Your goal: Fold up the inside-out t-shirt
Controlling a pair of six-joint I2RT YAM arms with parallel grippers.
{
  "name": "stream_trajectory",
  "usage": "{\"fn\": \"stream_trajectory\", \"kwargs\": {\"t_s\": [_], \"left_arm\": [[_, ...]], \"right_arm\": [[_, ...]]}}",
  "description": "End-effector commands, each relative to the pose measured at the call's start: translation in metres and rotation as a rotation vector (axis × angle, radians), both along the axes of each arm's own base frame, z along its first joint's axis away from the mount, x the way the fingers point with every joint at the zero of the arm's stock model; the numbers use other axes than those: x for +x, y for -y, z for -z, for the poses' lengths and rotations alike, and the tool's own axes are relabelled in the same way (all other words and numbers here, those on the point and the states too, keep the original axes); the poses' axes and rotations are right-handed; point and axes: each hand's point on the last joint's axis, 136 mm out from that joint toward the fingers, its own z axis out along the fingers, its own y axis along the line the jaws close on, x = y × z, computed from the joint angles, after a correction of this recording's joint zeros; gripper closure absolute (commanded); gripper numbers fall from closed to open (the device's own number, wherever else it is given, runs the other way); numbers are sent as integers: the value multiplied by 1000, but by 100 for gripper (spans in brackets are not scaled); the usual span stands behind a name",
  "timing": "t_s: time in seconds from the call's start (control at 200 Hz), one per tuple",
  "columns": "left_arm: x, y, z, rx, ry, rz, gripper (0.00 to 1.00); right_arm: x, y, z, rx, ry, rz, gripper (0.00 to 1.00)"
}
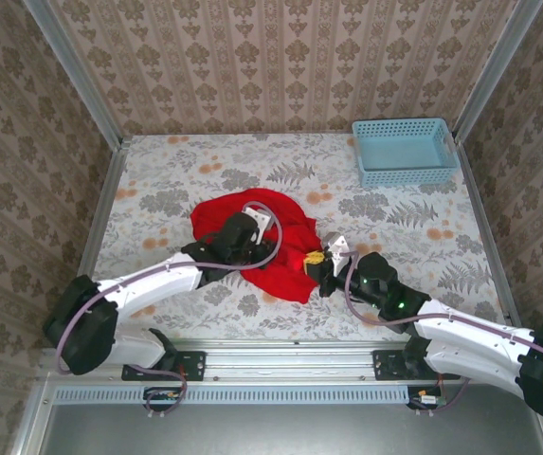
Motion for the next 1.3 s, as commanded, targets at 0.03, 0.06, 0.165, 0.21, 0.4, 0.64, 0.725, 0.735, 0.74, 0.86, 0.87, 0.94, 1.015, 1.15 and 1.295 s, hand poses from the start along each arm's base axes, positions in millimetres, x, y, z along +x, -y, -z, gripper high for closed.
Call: {"fn": "stream_trajectory", "kwargs": {"t_s": [0.03, 0.06, 0.165, 0.21, 0.4, 0.64, 0.725, 0.735, 0.74, 0.86, 0.87, 0.94, 1.015, 1.15, 1.295], "left_arm": [[13, 4, -1, -10, -19, -26, 74], [12, 6, -2, -6, -19, -18, 74], [0, 10, -4, 27, 2, 7, 74], [-6, 10, -6, 41, 15, 13, 73], [-42, 15, -15, 34, 57, 85, 69], [-60, 35, 9, 74, 12, 155, 69], [-59, 40, 9, 45, 7, 148, 69], [-59, 40, 9, 42, 7, 144, 69], [-59, 41, 9, 42, 5, 144, 69], [-49, 37, 22, 89, -32, 95, 75], [-48, 37, 24, 95, -37, 91, 75], [-40, 33, 31, 107, -73, 45, 75], [-36, 33, 38, 95, -114, 21, 73], [-32, 37, 45, 77, -152, -2, 70], [-34, 47, 44, 2, -183, 10, 65]], "right_arm": [[3, 8, 3, 21, -14, 54, 100], [4, 9, 6, 23, -21, 67, 100], [10, 18, 22, 13, -70, 137, 100], [12, 21, 28, 16, -90, 159, 100], [15, 30, 47, 47, -155, 229, 100], [15, 39, 54, 76, -179, 275, 100], [14, 41, 53, 84, -184, 285, 100], [14, 41, 53, 86, -184, 284, 100], [14, 41, 53, 86, -184, 283, 100], [13, 41, 54, 84, -186, 278, 100], [13, 41, 54, 84, -186, 278, 100], [13, 41, 56, 82, -187, 279, 100], [12, 42, 59, 73, -191, 278, 100], [10, 42, 65, 58, -189, 273, 100], [8, 46, 82, 9, -207, 279, 100]]}}
